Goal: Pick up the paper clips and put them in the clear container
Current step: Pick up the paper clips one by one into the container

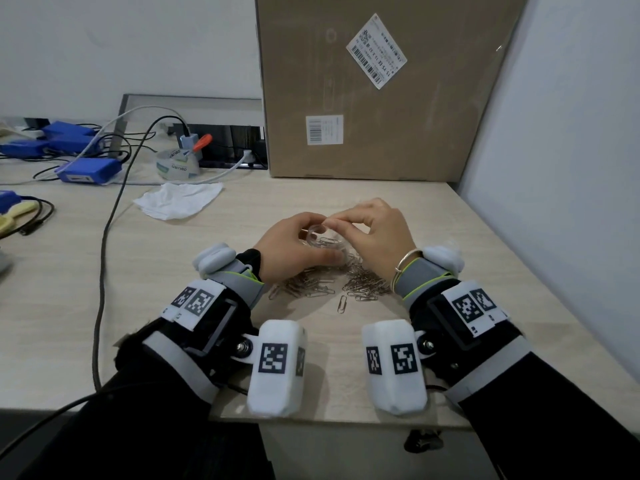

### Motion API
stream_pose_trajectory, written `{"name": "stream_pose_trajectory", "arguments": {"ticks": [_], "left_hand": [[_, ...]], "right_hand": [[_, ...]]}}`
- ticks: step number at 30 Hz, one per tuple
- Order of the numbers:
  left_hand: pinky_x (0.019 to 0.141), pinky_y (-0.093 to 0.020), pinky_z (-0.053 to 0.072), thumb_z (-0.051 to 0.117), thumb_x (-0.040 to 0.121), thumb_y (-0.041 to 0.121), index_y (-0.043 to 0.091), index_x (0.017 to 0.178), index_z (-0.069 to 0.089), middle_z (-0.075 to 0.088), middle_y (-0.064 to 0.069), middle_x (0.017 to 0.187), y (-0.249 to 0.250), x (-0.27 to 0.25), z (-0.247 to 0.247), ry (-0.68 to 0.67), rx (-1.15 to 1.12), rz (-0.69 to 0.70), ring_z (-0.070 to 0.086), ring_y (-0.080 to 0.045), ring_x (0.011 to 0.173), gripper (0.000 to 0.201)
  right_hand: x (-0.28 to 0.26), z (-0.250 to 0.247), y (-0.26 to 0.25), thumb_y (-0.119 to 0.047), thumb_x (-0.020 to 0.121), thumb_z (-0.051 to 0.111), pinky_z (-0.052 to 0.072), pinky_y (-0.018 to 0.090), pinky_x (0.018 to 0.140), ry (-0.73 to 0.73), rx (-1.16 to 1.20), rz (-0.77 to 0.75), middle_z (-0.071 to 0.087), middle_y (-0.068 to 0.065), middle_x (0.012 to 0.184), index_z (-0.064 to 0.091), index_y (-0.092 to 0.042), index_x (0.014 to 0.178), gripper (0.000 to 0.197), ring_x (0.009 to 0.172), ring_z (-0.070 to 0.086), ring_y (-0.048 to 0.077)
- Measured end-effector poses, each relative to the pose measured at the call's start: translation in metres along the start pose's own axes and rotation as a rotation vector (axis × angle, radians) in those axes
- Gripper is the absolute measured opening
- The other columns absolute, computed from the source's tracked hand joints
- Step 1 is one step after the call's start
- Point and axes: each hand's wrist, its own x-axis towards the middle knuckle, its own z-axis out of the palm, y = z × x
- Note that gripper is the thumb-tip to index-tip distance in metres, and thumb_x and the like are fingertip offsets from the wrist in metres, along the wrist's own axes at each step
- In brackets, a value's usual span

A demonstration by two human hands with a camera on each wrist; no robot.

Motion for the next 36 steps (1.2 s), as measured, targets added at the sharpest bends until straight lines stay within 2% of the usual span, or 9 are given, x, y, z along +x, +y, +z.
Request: {"name": "stream_pose_trajectory", "arguments": {"ticks": [2, 5, 10, 14, 18, 21, 26, 32, 36], "left_hand": [[0.088, -0.023, 0.043, 0.08, 0.071, 0.029, 0.02, 0.128, 0.053, 0.061, 0.005, 0.12, -0.003, 0.001, -0.002, 0.057, -0.015, -0.027, 0.058, -0.012, 0.104, 0.063], [0.088, -0.023, 0.042, 0.078, 0.073, 0.028, 0.017, 0.13, 0.052, 0.06, 0.001, 0.122, -0.007, 0.002, -0.006, 0.162, -0.037, -0.072, 0.057, -0.012, 0.101, 0.063], [0.096, -0.031, 0.046, 0.078, 0.074, 0.031, 0.017, 0.13, 0.051, 0.06, -0.002, 0.126, -0.011, 0.002, -0.01, 0.23, -0.035, -0.116, 0.057, -0.016, 0.103, 0.064], [0.096, -0.031, 0.045, 0.078, 0.074, 0.03, 0.016, 0.13, 0.052, 0.06, -0.002, 0.127, -0.011, 0.001, -0.009, 0.207, -0.044, -0.109, 0.056, -0.014, 0.102, 0.064], [0.093, -0.029, 0.045, 0.078, 0.073, 0.029, 0.017, 0.13, 0.051, 0.06, -0.001, 0.126, -0.01, 0.0, -0.007, 0.195, -0.052, -0.107, 0.056, -0.015, 0.104, 0.064], [0.095, -0.03, 0.045, 0.079, 0.072, 0.03, 0.017, 0.13, 0.052, 0.06, -0.001, 0.125, -0.01, 0.001, -0.006, 0.188, -0.05, -0.105, 0.057, -0.015, 0.106, 0.065], [0.095, -0.03, 0.045, 0.08, 0.071, 0.03, 0.017, 0.127, 0.053, 0.061, -0.001, 0.122, -0.009, 0.003, -0.003, 0.175, -0.03, -0.092, 0.057, -0.016, 0.104, 0.064], [0.092, -0.027, 0.044, 0.079, 0.072, 0.031, 0.018, 0.128, 0.052, 0.06, -0.001, 0.124, -0.01, 0.004, -0.002, 0.15, 0.004, -0.077, 0.057, -0.016, 0.104, 0.064], [0.095, -0.03, 0.045, 0.08, 0.071, 0.032, 0.018, 0.129, 0.051, 0.059, -0.002, 0.126, -0.009, 0.003, -0.002, 0.137, 0.02, -0.067, 0.057, -0.018, 0.108, 0.066]], "right_hand": [[0.001, -0.005, 0.002, -0.027, 0.082, 0.067, 0.046, 0.028, 0.084, 0.061, 0.02, 0.018, 0.06, -0.022, 0.072, 0.076, -0.017, 0.084, 0.014, 0.086, 0.059, 0.012], [0.002, -0.016, 0.01, -0.044, 0.084, 0.059, 0.051, 0.037, 0.076, 0.045, -0.059, 0.099, 0.07, -0.007, 0.083, 0.071, -0.02, 0.082, 0.027, 0.076, 0.062, 0.014], [-0.008, -0.035, 0.018, -0.078, 0.06, 0.052, 0.045, 0.032, 0.087, -0.483, -0.356, 0.245, 0.046, -0.007, 0.112, 0.05, -0.031, 0.114, 0.072, 0.093, 0.05, 0.01], [-0.014, -0.04, 0.018, -0.061, 0.055, 0.075, 0.04, 0.029, 0.091, -0.671, -0.386, 0.268, 0.041, -0.003, 0.113, 0.052, -0.03, 0.112, 0.069, 0.097, 0.046, 0.009], [-0.014, -0.035, 0.019, -0.04, 0.068, 0.077, 0.035, 0.021, 0.079, -0.638, -0.344, 0.218, 0.043, 0.0, 0.104, 0.058, -0.02, 0.102, 0.044, 0.075, 0.042, 0.001], [-0.012, -0.03, 0.018, -0.031, 0.076, 0.072, 0.032, 0.019, 0.072, -0.615, -0.368, 0.165, 0.048, 0.0, 0.096, 0.061, -0.014, 0.099, 0.03, 0.079, 0.045, 0.011], [-0.009, -0.021, 0.016, -0.019, 0.078, 0.069, 0.034, 0.018, 0.066, -0.47, -0.328, 0.083, 0.061, 0.002, 0.086, 0.069, -0.01, 0.089, 0.014, 0.079, 0.051, 0.012], [-0.007, -0.017, 0.017, -0.019, 0.076, 0.072, 0.039, 0.017, 0.079, -0.322, -0.278, 0.12, 0.074, 0.006, 0.094, 0.075, -0.013, 0.093, 0.018, 0.09, 0.063, 0.014], [-0.005, -0.018, 0.013, -0.014, 0.075, 0.074, 0.05, 0.019, 0.08, -0.083, -0.122, 0.113, 0.075, 0.008, 0.088, 0.075, -0.009, 0.092, 0.018, 0.079, 0.067, 0.014]]}}
